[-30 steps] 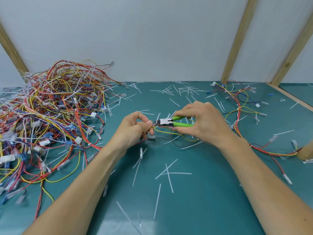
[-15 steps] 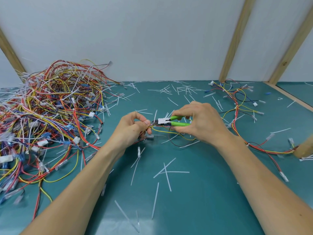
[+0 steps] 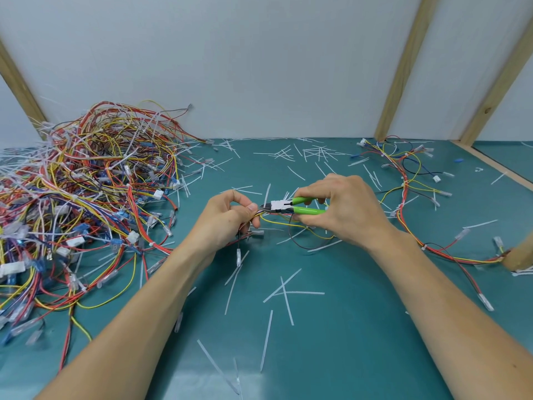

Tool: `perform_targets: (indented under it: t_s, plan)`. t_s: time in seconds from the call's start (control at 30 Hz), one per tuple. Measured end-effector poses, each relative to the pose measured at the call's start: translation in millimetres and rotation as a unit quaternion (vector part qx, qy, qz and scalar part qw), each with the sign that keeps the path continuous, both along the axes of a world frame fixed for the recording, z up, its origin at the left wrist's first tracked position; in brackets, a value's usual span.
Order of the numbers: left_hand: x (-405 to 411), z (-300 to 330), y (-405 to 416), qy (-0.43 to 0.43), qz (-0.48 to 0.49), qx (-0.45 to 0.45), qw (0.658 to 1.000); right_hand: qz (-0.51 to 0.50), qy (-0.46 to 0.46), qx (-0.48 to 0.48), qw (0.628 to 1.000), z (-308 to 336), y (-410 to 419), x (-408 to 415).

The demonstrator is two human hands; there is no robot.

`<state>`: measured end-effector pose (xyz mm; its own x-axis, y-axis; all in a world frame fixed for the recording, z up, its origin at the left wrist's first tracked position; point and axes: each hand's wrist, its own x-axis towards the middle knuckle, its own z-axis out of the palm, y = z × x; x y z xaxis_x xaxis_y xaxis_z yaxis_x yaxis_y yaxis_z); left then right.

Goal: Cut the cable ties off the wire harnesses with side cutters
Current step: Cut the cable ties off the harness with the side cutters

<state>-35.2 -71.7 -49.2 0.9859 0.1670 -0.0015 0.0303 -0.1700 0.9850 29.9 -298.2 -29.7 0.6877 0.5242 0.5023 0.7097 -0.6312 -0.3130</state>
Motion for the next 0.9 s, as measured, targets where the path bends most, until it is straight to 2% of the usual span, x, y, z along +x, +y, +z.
perform_targets:
  t_s: [0.23,0.37,0.47,0.53,0.67,0.73,0.8,0.9]
  plan:
    - [0,0,1,-0.002,0.000,-0.007,1.000,-0.006,0.002,0.018,1.000,0,1,-3]
    - [0,0,1,-0.008,-0.007,-0.015,1.000,-0.069,0.042,0.144,0.986,-3,3,0]
    - [1,0,0,-0.019,-0.017,-0.009,1.000,-0.104,0.111,0.240,0.959,-2,5,2]
    - [0,-1,-1,-0.029,-0.022,0.005,0.999,-0.109,0.168,0.271,0.942,-2,8,2]
    - [-1,-2,-3,-0.068,-0.027,0.054,0.996,-0.116,0.232,0.276,0.925,-5,10,5]
    - [-2,-2,-4,-0.103,-0.022,0.108,0.989,-0.110,0.275,0.286,0.911,-4,10,5]
    - [-3,-2,-7,-0.148,-0.005,0.172,0.974,-0.090,0.331,0.313,0.885,-3,11,4]
    - [-7,2,-13,-0.206,0.008,0.191,0.960,-0.037,0.417,0.340,0.842,-2,14,0]
